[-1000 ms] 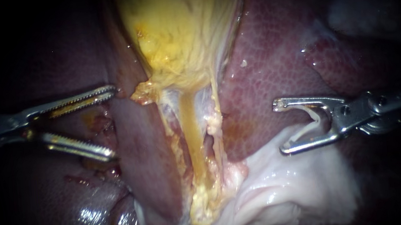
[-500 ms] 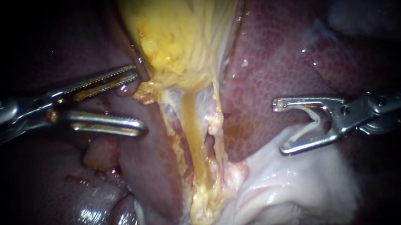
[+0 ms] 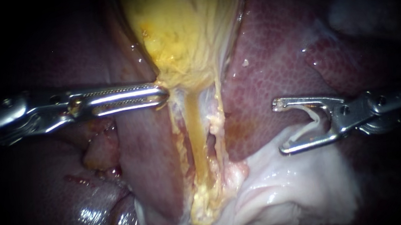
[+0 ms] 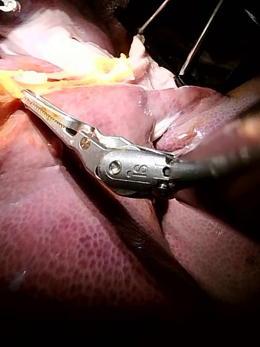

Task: Grabbing gallbladder

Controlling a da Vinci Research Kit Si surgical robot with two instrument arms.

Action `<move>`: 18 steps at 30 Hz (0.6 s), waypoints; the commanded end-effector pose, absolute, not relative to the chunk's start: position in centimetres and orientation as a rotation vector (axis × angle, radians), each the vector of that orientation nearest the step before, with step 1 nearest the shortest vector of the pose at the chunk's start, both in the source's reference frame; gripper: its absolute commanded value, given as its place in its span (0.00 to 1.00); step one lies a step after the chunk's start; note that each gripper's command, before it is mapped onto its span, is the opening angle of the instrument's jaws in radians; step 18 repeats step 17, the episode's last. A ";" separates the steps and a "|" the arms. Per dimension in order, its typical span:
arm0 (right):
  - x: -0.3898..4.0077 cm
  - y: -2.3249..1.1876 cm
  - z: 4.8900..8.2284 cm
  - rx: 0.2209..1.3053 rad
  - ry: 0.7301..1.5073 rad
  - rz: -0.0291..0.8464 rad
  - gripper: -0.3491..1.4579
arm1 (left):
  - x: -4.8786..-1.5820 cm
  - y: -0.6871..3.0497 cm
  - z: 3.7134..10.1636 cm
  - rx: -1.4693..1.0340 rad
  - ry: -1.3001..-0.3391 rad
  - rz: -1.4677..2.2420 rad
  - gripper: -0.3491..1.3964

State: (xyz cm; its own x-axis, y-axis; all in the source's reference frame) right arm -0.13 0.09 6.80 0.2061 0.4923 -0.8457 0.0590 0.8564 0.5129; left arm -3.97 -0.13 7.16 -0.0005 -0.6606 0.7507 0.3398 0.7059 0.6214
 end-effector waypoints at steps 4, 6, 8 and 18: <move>-0.13 0.08 6.79 0.493 1.343 0.319 0.53 | -3.92 -0.13 7.13 0.299 -1.341 -0.799 0.00; -0.13 0.08 6.79 0.493 1.343 0.319 0.53 | -3.92 -0.14 7.12 0.299 -1.338 -0.799 0.00; -0.13 0.08 6.79 0.493 1.343 0.319 0.53 | -3.92 -0.15 7.10 0.298 -1.338 -0.800 0.00; -0.12 0.08 6.79 0.492 1.343 0.320 0.53 | -3.91 -0.15 7.10 0.296 -1.337 -0.801 0.00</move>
